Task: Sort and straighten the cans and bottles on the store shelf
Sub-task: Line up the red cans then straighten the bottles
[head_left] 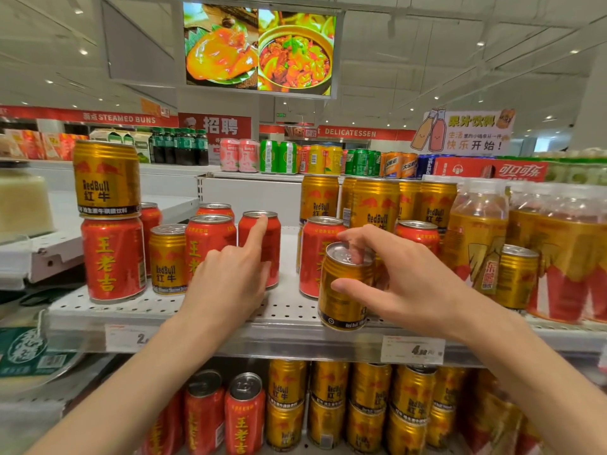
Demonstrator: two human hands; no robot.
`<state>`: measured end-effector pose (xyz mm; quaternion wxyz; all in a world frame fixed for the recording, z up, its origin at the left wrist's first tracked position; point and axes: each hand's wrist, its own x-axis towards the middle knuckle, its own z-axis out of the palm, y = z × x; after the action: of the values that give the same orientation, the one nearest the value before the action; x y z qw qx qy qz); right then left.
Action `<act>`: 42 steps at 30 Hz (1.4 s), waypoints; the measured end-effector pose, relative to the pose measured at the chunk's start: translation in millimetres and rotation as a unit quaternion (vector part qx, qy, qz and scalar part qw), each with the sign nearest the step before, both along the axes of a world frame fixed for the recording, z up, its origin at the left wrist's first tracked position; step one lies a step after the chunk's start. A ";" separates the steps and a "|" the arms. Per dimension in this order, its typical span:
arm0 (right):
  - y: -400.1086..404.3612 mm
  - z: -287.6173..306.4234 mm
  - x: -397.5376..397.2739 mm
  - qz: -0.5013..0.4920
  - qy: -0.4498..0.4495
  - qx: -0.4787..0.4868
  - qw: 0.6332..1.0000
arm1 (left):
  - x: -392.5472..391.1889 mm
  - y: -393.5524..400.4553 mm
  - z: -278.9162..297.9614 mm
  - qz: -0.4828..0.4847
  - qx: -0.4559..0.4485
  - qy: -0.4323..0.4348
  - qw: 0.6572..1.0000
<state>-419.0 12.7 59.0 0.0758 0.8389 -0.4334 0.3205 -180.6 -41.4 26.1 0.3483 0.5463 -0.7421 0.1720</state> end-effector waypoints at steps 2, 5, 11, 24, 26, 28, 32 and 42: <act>0.6 0.3 -1.5 0.016 -0.010 -0.003 1.000 | 3.4 0.9 -3.5 -0.075 -0.026 0.036 0.996; 3.3 1.2 -8.0 0.035 -0.034 -0.002 0.999 | -1.5 2.7 -4.1 -0.151 -0.037 0.083 0.984; 9.5 -1.6 -31.4 0.026 -0.056 -0.007 0.998 | -35.6 -3.9 4.7 -0.231 -0.008 0.144 0.962; 8.7 -4.9 -44.0 0.011 -0.073 -0.016 0.997 | -51.5 -21.8 3.5 -0.237 0.070 0.198 0.949; 9.1 -5.1 -44.4 0.018 -0.079 -0.020 0.996 | -45.2 -15.5 3.8 -0.238 0.064 0.204 0.947; 10.1 -5.5 -43.7 0.023 -0.082 -0.023 0.996 | -36.3 -7.1 3.8 -0.239 0.060 0.208 0.946; 9.9 -4.7 -33.9 0.030 -0.083 -0.027 0.996 | -13.4 13.1 5.1 -0.240 0.049 0.213 0.946; -16.4 -1.4 31.5 -0.053 0.003 -0.053 0.997 | 42.2 40.7 5.3 -0.243 0.039 0.230 0.942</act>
<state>-387.5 -3.7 57.7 0.1381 0.8109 -0.4591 0.3356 -138.4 -0.8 31.4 0.5188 0.3871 -0.7583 -0.0776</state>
